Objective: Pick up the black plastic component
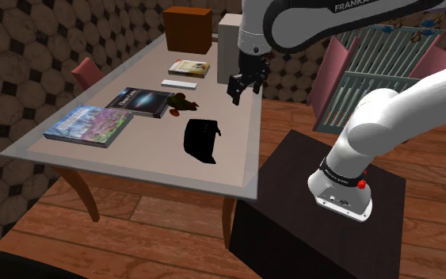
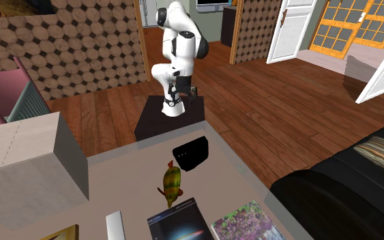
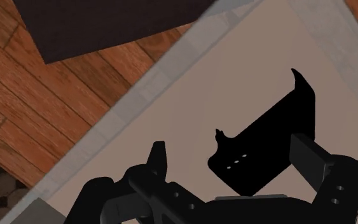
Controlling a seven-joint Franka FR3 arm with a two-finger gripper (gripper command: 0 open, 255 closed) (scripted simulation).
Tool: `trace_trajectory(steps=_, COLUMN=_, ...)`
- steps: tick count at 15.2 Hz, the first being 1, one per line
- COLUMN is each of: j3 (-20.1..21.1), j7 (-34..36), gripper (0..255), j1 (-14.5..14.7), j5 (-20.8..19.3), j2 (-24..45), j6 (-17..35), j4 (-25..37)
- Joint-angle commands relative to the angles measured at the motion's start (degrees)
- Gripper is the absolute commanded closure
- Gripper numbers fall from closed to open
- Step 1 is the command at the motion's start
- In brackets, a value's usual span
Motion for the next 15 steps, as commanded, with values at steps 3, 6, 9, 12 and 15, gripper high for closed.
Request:
trace_trajectory(steps=3, j3=5.22, j7=7.90, gripper=0, j1=-0.54, j5=1.66, j2=6.76, j6=6.72, j4=-0.71)
trace_trajectory(steps=6, j3=9.13, j7=14.01, gripper=0, j1=-1.50, j5=1.77, j2=12.78, j6=11.55, j4=-0.16)
trace_trajectory(steps=9, j3=13.06, j7=20.76, gripper=0, j1=-3.01, j5=0.42, j2=19.67, j6=16.26, j4=1.21)
trace_trajectory(steps=12, j3=16.78, j7=28.61, gripper=0, j1=-4.93, j5=-3.08, j2=27.43, j6=20.61, j4=3.39)
trace_trajectory(steps=15, j3=19.45, j7=38.01, gripper=0, j1=-6.45, j5=-9.38, j2=36.12, j6=24.18, j4=6.41)
